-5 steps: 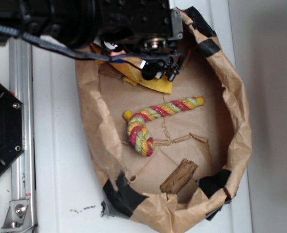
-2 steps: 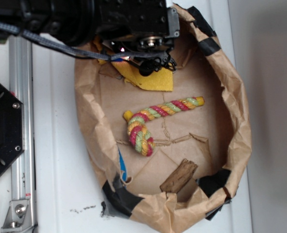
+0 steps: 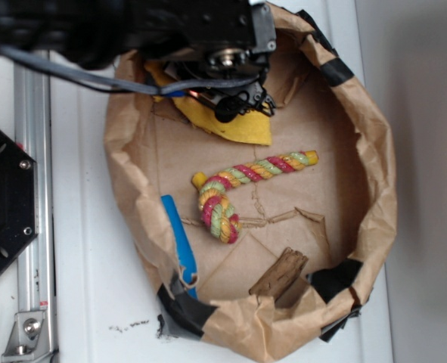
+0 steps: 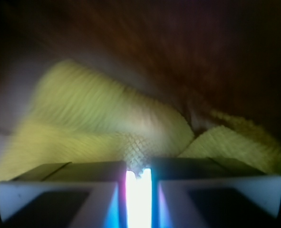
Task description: Grab the yellow cloth.
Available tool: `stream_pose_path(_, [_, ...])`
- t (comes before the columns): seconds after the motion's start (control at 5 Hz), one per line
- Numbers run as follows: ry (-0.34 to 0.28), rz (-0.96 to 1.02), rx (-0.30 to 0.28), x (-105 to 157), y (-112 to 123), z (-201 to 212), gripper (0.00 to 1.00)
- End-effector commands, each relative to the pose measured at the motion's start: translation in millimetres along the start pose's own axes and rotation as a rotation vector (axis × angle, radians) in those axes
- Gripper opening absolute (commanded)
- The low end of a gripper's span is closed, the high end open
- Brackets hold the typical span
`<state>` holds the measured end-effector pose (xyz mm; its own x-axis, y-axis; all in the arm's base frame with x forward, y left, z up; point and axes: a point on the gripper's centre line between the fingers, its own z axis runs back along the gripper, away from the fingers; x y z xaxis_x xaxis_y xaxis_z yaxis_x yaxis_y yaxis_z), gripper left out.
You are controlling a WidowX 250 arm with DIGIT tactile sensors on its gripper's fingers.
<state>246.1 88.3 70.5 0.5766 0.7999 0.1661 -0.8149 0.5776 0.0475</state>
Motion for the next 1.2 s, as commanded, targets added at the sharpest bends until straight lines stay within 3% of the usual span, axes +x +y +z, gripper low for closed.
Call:
stream_pose_path(0.0, [-0.113,-0.082,-0.195,1.7,-9.4,78.1,0.00])
stream_pose_path(0.2, [-0.130,-0.109,-0.211,-3.4,-14.2,84.8,0.00])
stream_pose_path(0.4, [-0.118,-0.098,-0.176,-0.2,-14.1,76.8,0.00])
stream_pose_path(0.6, [-0.108,-0.090,-0.144,6.1,-17.7,62.0,1.00])
stream_pose_path(1.0, [-0.046,-0.056,-0.130,4.7,-20.9,39.0,1.00])
